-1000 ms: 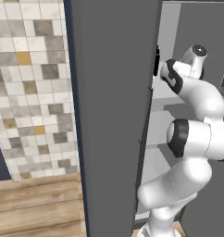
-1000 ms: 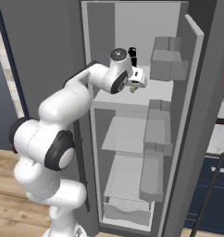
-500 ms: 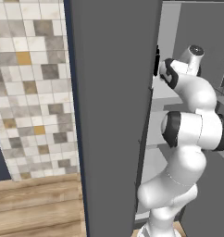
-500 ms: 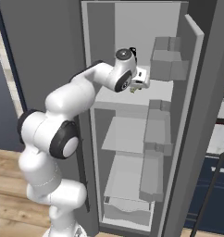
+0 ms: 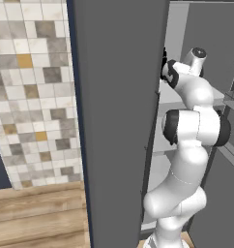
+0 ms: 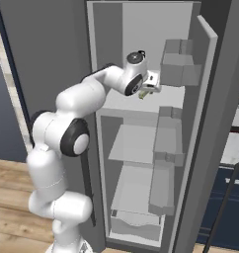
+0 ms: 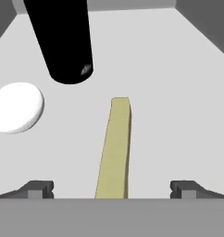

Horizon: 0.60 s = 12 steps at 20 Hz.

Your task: Pick the egg and butter from the fridge and place them by the bowl for mixing.

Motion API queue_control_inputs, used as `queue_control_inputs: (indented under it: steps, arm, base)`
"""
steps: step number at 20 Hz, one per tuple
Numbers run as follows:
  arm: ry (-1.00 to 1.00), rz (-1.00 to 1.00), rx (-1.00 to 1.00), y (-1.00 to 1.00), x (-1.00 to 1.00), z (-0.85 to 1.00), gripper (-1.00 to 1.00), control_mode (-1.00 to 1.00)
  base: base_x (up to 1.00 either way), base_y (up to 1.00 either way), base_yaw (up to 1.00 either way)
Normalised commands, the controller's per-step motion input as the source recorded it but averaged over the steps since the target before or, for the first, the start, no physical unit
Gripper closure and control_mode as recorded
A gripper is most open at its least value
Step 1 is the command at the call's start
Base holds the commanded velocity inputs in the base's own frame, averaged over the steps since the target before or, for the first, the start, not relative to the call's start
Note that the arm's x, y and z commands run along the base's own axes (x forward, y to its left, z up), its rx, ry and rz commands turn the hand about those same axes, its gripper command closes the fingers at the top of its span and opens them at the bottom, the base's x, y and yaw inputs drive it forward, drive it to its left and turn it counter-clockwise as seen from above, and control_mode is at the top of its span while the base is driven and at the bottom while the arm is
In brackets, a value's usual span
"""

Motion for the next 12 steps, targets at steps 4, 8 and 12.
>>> queue_control_inputs:
  steps: [4, 8, 12]
  arm:
    - [0.02, 0.0, 0.0, -0.07, 0.21, -0.15, -1.0, -1.0]
    - [0.0, 0.0, 0.0, -0.07, 0.25, -0.13, -1.0, -1.0]
    - [0.01, 0.0, 0.0, -0.05, 0.15, -0.13, -1.0, -1.0]
  base:
    - [0.0, 0.0, 0.0]
    - [0.0, 0.0, 0.0]
    - [0.0, 0.0, 0.0]
